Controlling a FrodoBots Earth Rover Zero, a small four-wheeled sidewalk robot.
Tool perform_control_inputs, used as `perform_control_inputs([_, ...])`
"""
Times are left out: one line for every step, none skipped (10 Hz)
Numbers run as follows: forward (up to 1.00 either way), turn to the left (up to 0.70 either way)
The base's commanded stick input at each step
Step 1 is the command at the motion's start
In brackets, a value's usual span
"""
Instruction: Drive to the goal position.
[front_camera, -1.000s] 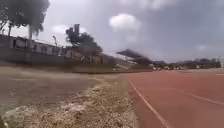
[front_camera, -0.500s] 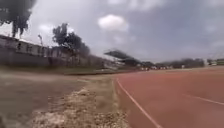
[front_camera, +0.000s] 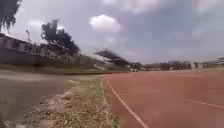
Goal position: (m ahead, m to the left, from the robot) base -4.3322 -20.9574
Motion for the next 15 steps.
perform_control_inputs([0.7,-0.35])
perform_control_inputs([0.7,-0.35])
perform_control_inputs([0.7,-0.35])
perform_control_inputs([0.7,-0.35])
perform_control_inputs([0.7,-0.35])
perform_control_inputs([0.7,-0.35])
perform_control_inputs([0.7,-0.35])
perform_control_inputs([0.7,-0.35])
perform_control_inputs([0.7,-0.35])
perform_control_inputs([0.7,-0.35])
perform_control_inputs([0.7,-0.35])
perform_control_inputs([0.7,-0.35])
perform_control_inputs([0.7,-0.35])
perform_control_inputs([0.7,-0.35])
perform_control_inputs([0.7,-0.35])
